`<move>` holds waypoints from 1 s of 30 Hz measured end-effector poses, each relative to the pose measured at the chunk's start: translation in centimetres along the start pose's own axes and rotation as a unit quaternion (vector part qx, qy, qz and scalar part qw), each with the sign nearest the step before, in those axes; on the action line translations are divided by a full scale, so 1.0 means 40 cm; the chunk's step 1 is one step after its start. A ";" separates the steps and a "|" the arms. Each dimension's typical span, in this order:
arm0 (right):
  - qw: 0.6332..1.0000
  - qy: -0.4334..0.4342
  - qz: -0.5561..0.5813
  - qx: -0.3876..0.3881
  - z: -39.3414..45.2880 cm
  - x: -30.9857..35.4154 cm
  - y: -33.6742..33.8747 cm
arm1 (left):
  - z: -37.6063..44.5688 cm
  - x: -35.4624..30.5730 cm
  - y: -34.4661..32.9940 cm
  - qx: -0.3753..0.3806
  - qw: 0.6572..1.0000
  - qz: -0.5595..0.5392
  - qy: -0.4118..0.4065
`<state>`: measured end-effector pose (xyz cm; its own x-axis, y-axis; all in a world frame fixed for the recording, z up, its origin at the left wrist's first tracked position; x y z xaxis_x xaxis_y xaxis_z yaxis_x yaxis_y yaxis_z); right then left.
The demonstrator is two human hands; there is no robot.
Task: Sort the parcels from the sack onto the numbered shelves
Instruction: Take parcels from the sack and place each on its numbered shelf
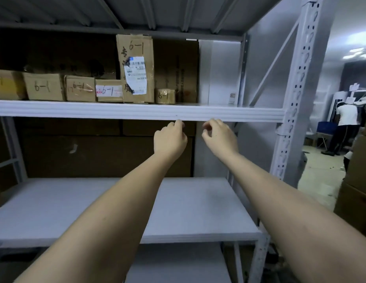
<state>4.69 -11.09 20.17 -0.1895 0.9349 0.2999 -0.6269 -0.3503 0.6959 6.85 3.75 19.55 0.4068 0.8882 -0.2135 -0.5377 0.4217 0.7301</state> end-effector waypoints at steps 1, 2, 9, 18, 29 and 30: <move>1.000 -0.003 -0.003 0.009 -0.032 -0.026 0.013 | -0.026 -0.031 -0.013 0.011 1.000 0.002 0.005; 1.000 -0.007 -0.008 0.018 -0.071 -0.060 0.029 | -0.055 -0.071 -0.033 0.025 1.000 0.002 0.010; 0.993 -0.082 -0.046 0.068 -0.293 -0.295 0.117 | -0.210 -0.338 -0.177 0.137 0.991 0.003 -0.005; 0.965 -0.205 -0.077 0.146 -0.508 -0.601 0.150 | -0.340 -0.606 -0.426 0.287 0.956 -0.018 -0.049; 0.878 -0.367 -0.058 0.302 -0.706 -1.066 0.037 | -0.416 -0.803 -0.852 0.510 0.854 -0.039 -0.093; 0.867 -0.374 -0.067 0.323 -0.722 -1.096 0.030 | -0.421 -0.816 -0.887 0.526 0.844 -0.038 -0.095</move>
<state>-9.57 -50.88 -10.98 0.5472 0.7562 0.3588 -0.0054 -0.4255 0.9049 0.22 -37.14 -10.34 0.5748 0.7790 -0.2506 0.4090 -0.0083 0.9125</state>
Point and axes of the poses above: each hand's wrist, its own z-axis towards the middle knuckle, its own y-axis out of the back of the hand, x = y × z, the point moved 1 cm from there along z, towards the middle knuckle, and after that the axes turned 6 degrees about x, right-handed, at the moved point
